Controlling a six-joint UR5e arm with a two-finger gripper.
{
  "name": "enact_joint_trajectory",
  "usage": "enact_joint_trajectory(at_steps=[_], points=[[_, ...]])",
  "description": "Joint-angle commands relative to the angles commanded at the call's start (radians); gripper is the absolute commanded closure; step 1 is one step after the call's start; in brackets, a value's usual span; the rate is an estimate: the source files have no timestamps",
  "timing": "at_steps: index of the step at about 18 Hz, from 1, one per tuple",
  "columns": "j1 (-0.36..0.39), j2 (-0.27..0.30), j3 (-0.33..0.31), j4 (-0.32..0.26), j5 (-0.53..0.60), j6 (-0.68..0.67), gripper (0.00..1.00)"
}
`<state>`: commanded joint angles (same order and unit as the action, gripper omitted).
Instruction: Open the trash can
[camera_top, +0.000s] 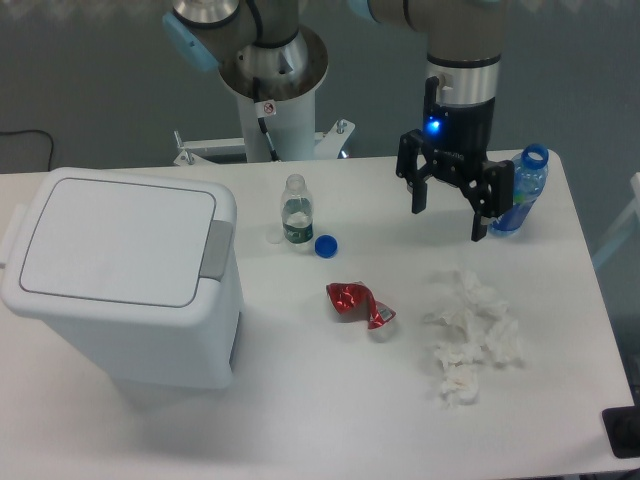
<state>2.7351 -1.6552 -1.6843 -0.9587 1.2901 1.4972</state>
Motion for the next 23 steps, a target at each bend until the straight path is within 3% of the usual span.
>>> enact_joint_trajectory(at_steps=[12, 23], points=[[-0.005, -0.002, 0.006, -0.002, -0.005, -0.028, 0.0], [-0.08, 0.002, 0.046, -0.002, -0.011, -0.304, 0.0]])
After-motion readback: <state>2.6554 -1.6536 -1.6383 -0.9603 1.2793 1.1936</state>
